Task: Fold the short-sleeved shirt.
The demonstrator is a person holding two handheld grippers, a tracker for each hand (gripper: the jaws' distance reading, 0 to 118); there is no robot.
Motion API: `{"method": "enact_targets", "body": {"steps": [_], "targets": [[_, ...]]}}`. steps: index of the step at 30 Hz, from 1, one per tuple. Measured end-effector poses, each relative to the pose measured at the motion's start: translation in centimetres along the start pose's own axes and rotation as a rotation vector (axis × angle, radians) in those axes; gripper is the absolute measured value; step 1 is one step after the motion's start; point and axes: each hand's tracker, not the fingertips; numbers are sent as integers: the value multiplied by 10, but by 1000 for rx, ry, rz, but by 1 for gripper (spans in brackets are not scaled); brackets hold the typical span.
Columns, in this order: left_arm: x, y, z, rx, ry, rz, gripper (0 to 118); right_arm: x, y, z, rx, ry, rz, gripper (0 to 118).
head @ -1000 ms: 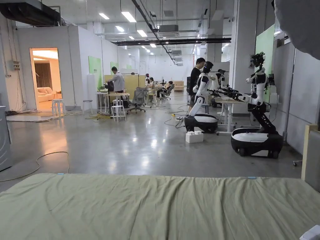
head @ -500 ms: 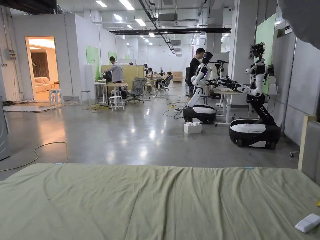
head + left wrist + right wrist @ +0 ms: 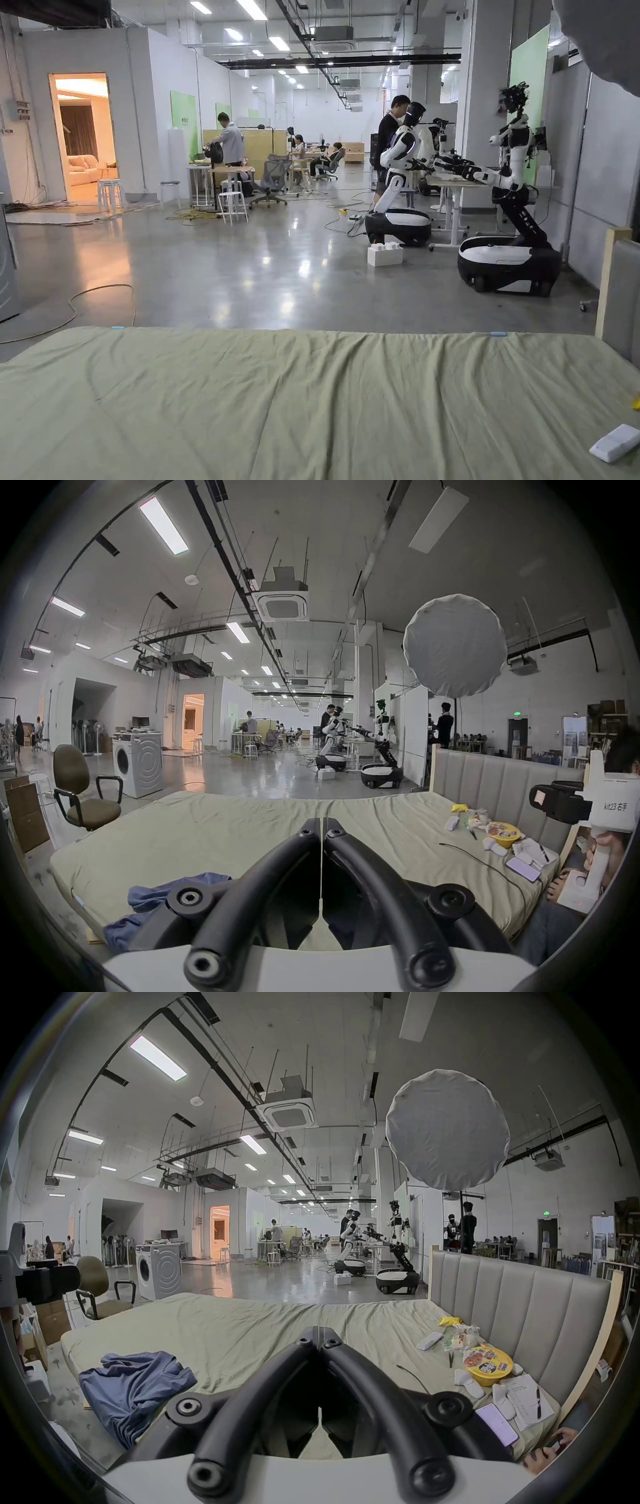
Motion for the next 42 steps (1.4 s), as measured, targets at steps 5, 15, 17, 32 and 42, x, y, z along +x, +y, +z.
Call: {"method": "enact_targets", "body": {"steps": [5, 15, 17, 32, 42], "targets": [[-3, -2, 0, -16, -17, -3, 0, 1, -4, -1, -19, -2, -39, 0], [-63, -18, -7, -127, 66, 69, 10, 0, -22, -3, -88, 14, -52, 0], [-83, -28, -15, -193, 91, 54, 31, 0, -27, -6, -137, 20, -84, 0], [-182, -216, -192, -723, 63, 111, 101, -28, -83, -42, -440, 75, -149, 0], [-203, -267, -243, -863, 193, 67, 82, -36, -111, -59, -566, 21, -134, 0]]}}
